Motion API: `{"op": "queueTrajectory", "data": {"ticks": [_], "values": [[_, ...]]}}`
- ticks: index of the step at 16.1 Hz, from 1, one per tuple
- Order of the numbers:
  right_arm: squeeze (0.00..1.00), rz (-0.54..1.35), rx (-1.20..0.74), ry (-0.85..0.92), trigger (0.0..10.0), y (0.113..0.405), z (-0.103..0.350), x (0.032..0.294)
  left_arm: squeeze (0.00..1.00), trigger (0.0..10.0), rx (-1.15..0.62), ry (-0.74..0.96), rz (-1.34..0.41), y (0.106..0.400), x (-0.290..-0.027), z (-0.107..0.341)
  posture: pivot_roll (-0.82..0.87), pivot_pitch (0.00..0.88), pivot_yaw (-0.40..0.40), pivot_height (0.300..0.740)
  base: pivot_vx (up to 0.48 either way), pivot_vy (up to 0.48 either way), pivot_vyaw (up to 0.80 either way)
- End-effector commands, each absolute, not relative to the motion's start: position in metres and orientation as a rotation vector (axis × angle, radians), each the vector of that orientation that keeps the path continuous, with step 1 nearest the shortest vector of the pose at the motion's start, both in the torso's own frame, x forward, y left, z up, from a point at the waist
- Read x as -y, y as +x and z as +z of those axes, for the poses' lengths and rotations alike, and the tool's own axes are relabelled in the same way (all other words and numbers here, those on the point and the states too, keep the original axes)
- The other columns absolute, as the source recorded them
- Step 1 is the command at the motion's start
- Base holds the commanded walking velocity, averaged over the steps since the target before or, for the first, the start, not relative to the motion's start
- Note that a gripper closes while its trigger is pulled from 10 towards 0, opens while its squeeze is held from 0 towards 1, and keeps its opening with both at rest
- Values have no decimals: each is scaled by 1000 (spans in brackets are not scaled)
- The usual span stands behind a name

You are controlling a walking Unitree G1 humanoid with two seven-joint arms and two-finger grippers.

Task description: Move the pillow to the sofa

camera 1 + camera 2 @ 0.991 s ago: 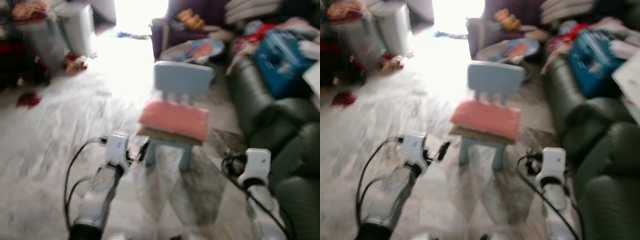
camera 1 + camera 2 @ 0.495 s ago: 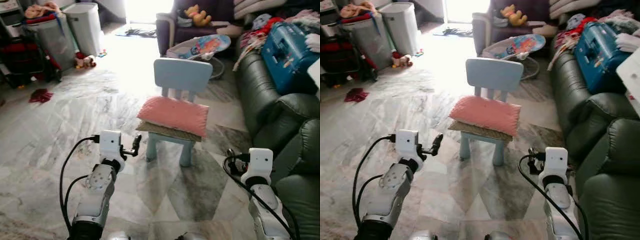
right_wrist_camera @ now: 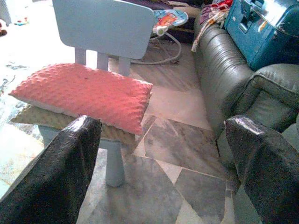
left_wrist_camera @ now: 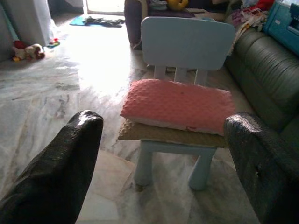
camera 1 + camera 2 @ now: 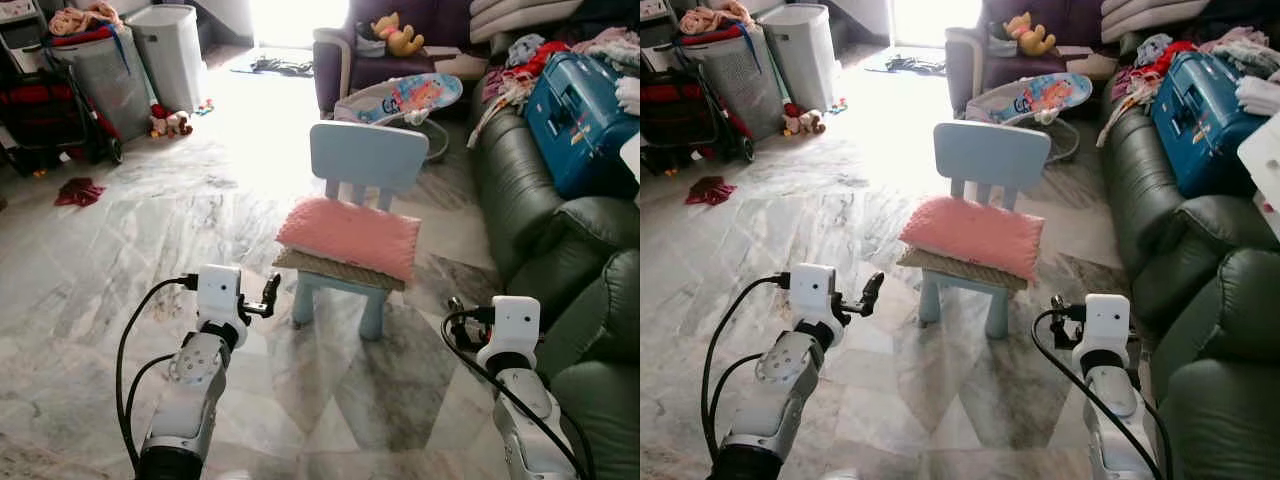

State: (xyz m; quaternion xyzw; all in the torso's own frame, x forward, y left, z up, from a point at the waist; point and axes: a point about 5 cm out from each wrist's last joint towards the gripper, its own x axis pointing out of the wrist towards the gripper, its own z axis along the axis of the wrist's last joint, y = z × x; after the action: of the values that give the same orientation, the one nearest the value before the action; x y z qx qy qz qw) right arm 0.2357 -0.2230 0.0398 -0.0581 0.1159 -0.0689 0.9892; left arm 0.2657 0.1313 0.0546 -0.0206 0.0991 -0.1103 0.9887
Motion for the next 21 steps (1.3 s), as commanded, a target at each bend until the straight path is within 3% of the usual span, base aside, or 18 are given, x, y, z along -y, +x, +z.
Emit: {"op": "queueTrajectory", "data": {"ticks": [1,9,14,21], "values": [[0,-132,-222,-116,10000,238,42,222,0,10000,-189,-36,-220,266,-132,57,-26,0,-5,740,356,0,0],[0,-139,-221,-114,10000,240,43,222,0,10000,-186,-37,-229,268,-128,57,-30,0,-4,740,368,0,0],[0,-137,-219,-116,10000,241,43,221,0,10000,-185,-37,-225,269,-129,57,-29,0,-2,740,401,0,-510],[0,-141,-224,-112,10000,241,42,221,0,10000,-184,-40,-224,269,-130,58,-30,0,2,740,421,0,0]]}}
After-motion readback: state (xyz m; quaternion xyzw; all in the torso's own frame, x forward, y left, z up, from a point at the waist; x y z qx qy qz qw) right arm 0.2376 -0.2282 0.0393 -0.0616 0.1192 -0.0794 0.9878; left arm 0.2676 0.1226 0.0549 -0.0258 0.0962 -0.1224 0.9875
